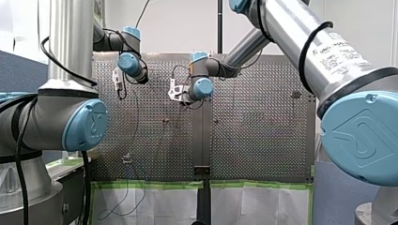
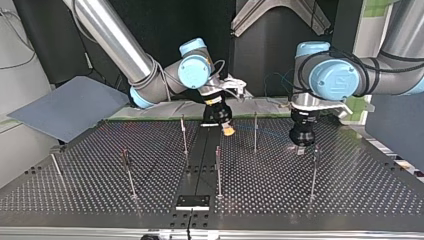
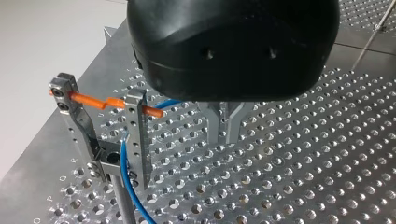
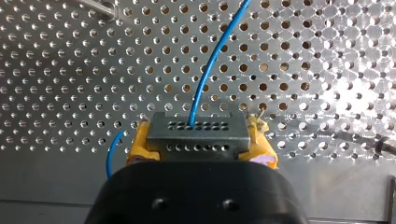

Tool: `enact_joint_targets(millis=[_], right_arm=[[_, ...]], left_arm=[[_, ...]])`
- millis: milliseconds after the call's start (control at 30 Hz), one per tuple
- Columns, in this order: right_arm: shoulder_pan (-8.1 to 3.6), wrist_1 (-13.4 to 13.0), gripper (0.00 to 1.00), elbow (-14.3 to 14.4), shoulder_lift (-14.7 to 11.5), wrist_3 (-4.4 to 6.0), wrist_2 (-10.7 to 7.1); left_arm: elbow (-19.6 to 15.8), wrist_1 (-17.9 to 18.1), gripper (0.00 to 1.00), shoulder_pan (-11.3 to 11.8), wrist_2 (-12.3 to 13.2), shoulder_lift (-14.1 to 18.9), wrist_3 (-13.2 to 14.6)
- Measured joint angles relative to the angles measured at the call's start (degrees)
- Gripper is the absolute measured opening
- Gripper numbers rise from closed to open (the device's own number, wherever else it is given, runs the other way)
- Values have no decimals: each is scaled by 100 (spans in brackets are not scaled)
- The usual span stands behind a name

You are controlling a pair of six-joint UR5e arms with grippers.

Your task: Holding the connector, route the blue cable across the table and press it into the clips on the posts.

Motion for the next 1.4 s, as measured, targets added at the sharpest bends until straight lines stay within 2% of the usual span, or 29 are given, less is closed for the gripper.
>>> enact_joint_targets(millis=[1400], right_arm=[[0,0,0,0,0,0,0]], left_arm=[[0,0,10,0,0,0,0]])
